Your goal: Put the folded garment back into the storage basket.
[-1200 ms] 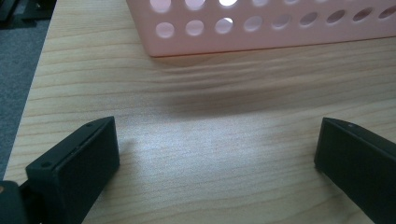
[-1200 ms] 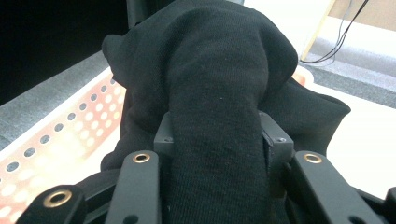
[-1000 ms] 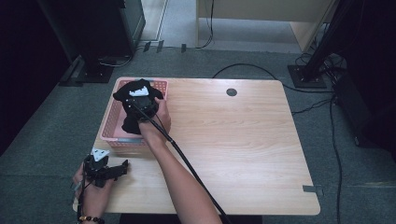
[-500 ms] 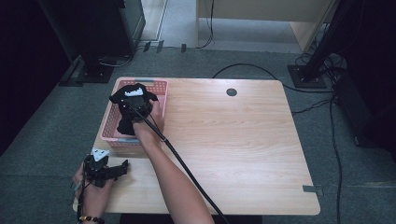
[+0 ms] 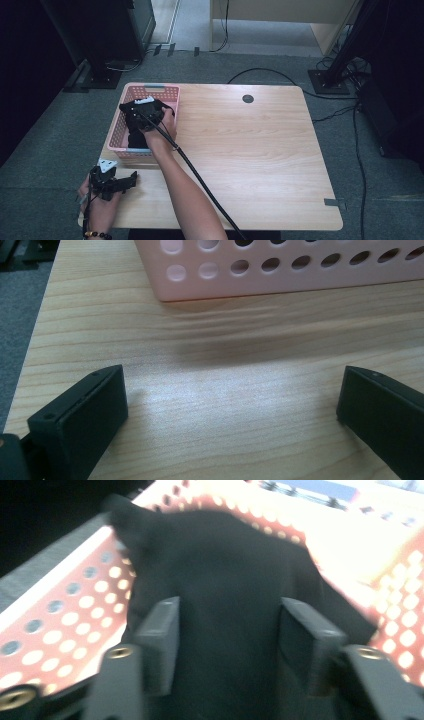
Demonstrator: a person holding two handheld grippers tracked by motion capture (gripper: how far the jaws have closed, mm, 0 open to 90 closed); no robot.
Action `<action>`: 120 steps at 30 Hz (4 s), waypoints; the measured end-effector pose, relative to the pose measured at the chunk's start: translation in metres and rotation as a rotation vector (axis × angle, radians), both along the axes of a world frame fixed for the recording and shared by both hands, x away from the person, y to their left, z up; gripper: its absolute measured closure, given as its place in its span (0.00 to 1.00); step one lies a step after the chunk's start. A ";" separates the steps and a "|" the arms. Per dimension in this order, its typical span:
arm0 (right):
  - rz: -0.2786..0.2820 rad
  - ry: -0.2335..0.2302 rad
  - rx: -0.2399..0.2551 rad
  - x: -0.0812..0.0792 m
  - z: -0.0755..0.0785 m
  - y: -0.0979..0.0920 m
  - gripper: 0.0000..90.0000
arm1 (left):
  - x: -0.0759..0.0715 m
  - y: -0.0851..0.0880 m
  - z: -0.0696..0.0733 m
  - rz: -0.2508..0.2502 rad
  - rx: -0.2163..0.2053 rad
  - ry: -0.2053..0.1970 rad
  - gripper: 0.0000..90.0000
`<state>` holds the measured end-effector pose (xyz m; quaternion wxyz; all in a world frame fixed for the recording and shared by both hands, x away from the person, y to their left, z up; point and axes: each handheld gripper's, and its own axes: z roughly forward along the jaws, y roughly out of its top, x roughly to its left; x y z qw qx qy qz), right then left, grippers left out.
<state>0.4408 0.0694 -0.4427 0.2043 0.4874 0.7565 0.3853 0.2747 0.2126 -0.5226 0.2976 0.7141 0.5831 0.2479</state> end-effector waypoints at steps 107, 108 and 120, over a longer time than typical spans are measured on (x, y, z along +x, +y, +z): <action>-0.237 0.078 -0.074 -0.052 -0.083 -0.200 0.00 | -0.001 0.000 0.000 -0.001 0.003 0.002 0.00; -0.242 0.078 -0.072 -0.052 -0.083 -0.202 0.00 | -0.001 0.000 0.000 -0.001 0.003 0.002 0.00; -0.258 0.079 -0.072 -0.056 -0.084 -0.218 0.00 | -0.001 0.000 0.000 0.000 0.002 0.002 0.00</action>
